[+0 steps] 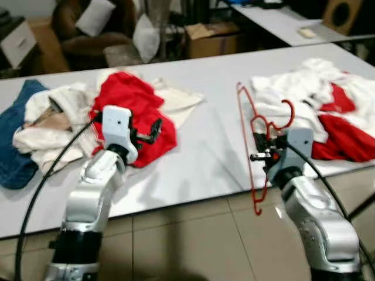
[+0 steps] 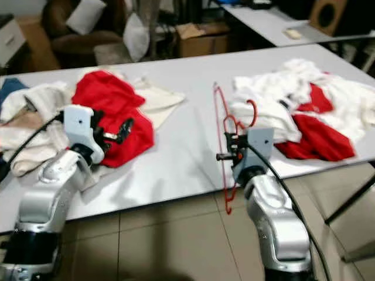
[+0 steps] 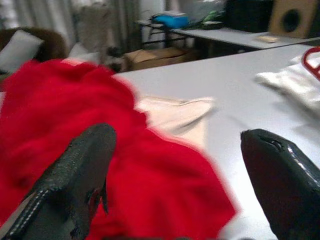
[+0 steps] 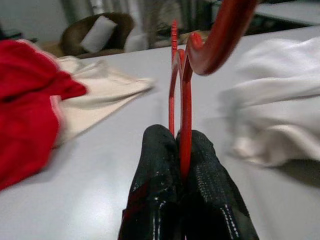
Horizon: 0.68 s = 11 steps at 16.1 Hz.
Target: Hang hanger
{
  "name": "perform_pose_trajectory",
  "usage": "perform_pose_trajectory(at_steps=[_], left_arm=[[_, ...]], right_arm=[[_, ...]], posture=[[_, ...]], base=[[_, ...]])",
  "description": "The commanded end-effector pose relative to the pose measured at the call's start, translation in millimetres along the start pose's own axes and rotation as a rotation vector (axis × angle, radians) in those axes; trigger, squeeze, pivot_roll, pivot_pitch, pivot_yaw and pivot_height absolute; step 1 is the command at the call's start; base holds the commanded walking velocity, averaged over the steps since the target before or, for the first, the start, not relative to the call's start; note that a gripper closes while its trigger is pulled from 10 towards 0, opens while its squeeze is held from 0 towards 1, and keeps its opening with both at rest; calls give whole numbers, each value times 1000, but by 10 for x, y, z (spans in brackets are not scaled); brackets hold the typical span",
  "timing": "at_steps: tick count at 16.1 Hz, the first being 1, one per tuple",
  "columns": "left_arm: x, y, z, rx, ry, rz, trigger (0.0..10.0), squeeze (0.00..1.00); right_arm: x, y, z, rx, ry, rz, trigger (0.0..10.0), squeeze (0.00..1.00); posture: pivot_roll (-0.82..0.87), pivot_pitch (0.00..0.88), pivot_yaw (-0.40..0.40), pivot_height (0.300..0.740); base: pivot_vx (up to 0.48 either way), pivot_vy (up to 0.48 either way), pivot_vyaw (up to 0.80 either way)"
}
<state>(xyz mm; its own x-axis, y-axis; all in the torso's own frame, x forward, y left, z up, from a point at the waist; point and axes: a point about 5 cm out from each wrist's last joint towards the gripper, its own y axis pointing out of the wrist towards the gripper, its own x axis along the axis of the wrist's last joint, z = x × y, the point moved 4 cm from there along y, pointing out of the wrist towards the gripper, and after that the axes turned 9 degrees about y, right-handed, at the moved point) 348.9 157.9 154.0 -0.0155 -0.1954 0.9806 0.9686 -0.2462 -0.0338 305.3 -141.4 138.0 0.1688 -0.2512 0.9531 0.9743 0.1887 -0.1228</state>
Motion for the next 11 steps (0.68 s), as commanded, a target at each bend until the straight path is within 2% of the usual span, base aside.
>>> perform_pose_trajectory(at_steps=[1,2,3,4,5,6,7,8,9,11], left_arm=[[-53,-51,129,19,61,22,10000,471],[-114,-80,225,29,119,61,10000,467],[-152,-105,321,44,134,86,10000,455],[-182,-133,436,69,141,114,10000,322],[-225,-164,520,75,175,153,10000,59],[-287,-204,599,67,202,202,10000,0],[-328,-229,627,55,194,230,10000,0],[-376,-251,623,32,192,256,5255,0],[-439,-273,608,12,171,287,0,0],[-516,-293,613,28,110,316,0,0]], right_arm=[[42,0,80,42,-12,-17,10000,0],[35,4,81,48,-25,-14,10000,0],[30,8,82,51,-29,-13,10000,0],[25,12,89,57,-32,-10,10000,0],[21,13,99,63,-33,-8,10000,0],[17,14,107,67,-34,-5,10000,0],[11,13,109,69,-35,-3,10000,0],[-3,11,103,67,-38,2,10000,0],[-12,11,91,64,-43,5,10000,0],[-17,5,68,52,-46,7,10000,0]], posture=[[-85,0,43,740],[-82,0,41,740],[-81,0,40,740],[-79,0,39,740],[-78,0,39,740],[-78,0,39,740],[-77,0,40,740],[-78,0,40,740],[-82,0,41,740],[-85,0,43,740]], base=[[0,0,0],[0,0,0],[0,0,0],[0,0,0],[0,0,0],[0,0,0],[0,0,0],[0,0,0],[0,0,0],[0,0,0]])
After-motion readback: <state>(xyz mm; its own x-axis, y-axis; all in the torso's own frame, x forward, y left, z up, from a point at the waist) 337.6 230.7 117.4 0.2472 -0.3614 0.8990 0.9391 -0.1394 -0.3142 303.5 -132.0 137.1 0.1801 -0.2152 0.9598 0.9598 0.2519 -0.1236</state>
